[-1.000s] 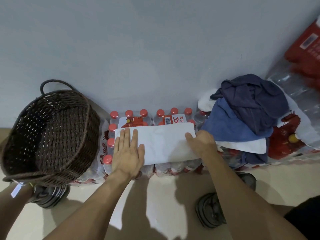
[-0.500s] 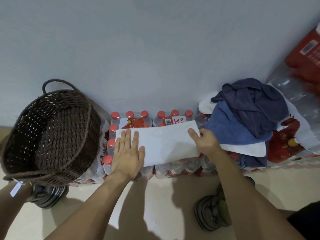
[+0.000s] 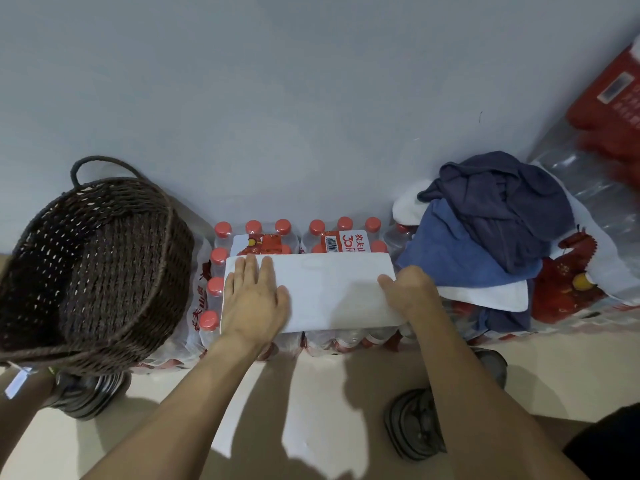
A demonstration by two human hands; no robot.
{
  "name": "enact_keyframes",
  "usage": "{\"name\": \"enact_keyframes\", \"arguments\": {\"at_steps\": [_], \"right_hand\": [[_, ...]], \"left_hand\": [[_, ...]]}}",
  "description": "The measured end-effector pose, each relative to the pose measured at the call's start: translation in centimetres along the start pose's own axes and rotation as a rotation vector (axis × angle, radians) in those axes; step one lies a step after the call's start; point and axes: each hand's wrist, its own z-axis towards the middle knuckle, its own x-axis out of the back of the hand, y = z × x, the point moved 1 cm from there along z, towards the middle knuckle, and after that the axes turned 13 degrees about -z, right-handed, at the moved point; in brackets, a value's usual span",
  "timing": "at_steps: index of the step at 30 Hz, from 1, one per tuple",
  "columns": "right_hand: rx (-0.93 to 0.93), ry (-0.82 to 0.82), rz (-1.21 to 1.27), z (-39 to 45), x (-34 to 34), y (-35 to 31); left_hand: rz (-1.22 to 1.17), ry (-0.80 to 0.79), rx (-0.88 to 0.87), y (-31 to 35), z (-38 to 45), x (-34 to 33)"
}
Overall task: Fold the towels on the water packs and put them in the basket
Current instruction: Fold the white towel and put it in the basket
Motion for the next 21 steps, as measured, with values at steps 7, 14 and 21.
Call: {"name": "enact_keyframes", "arguments": {"at_steps": [7, 14, 21], "right_hand": [[0.026, -0.132, 0.173, 0.5, 0.9, -0.3], [0.214, 0.200, 0.431, -1.1, 0.6, 0.9], [0.051, 0.119, 0.222, -0.8, 1.9, 2.0]], "left_hand": [[0.211, -0.059, -0.057, 0.5, -0.2, -2.2], [0.184, -0.037, -0.068, 0.2, -0.3, -2.2], [0.041, -0.075, -0.228, 0.6, -1.0, -2.3]]}}
